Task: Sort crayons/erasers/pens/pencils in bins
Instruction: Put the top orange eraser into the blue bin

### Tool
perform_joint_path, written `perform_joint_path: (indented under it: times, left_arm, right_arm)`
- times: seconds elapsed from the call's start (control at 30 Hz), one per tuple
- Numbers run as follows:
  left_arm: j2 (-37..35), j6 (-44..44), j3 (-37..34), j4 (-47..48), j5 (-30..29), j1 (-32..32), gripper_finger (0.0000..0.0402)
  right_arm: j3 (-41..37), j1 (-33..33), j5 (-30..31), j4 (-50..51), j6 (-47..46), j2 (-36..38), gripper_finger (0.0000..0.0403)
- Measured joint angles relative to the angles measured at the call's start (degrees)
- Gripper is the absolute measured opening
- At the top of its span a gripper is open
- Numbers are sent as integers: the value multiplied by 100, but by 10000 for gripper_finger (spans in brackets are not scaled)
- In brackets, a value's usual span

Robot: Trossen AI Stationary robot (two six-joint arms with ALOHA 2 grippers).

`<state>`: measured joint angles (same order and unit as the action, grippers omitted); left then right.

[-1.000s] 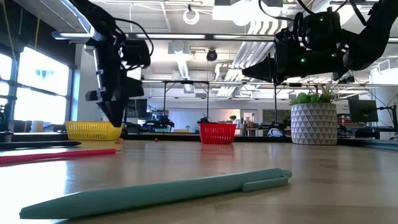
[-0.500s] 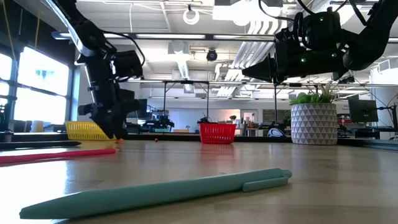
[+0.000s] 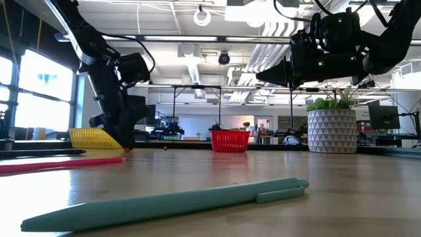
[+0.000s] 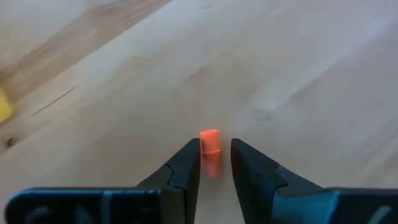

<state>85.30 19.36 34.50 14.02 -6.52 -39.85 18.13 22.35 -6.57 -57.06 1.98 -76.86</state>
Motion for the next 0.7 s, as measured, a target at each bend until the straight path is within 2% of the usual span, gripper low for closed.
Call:
perform_joint_path:
  times: [0.33, 0.7]
  left_arm:
    - [-2, -307, 7, -35, -40, 137, 6]
    - [-2, -543, 9, 7, -99, 139, 31]
  right_arm:
    - [0, 0, -2, 0, 2, 0, 0]
    - [0, 0, -2, 0, 1, 0, 0]
